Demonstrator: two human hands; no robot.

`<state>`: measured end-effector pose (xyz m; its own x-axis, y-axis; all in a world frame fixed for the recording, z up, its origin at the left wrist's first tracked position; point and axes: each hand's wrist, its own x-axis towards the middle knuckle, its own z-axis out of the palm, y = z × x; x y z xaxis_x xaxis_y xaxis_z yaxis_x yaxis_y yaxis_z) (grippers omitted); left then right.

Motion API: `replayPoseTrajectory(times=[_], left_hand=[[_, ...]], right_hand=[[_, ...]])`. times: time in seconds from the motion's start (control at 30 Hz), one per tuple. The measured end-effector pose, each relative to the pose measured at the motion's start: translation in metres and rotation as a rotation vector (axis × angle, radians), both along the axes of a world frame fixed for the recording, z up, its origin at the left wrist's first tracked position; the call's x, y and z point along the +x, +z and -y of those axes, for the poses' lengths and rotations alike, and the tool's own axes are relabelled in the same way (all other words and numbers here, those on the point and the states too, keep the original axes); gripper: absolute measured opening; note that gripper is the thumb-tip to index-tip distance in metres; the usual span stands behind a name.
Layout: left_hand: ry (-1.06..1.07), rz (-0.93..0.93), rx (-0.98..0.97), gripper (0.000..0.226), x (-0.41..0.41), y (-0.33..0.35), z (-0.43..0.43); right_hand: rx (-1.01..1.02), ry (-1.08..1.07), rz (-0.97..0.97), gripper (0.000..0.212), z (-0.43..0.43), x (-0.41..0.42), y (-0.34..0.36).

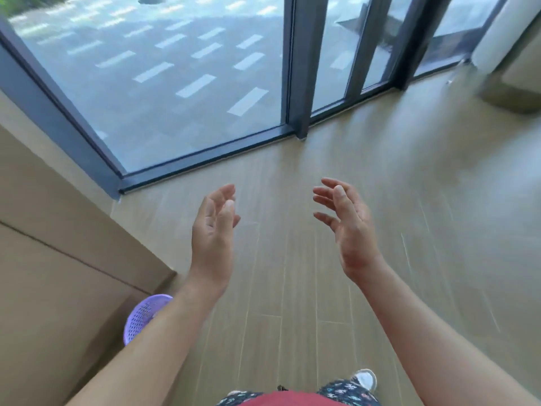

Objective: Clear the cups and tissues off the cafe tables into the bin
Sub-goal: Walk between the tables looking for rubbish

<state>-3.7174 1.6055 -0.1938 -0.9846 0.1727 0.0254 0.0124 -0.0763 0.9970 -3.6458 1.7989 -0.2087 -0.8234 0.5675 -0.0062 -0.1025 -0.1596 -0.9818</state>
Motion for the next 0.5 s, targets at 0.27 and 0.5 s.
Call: replayPoseTrajectory(times=[0.27,0.5], left_hand=[[-0.353,-0.041,0.016,0.036,0.081,0.015,-0.235],[-0.626,-0.056,0.065,0.036,0.163,0.018,-0.409]], right_hand=[[0.025,-0.360,-0.031,0.048,-0.205,0.150,0.010],[0.070,-0.632,-0.031,0.047,-0.339,0.269,0.025]])
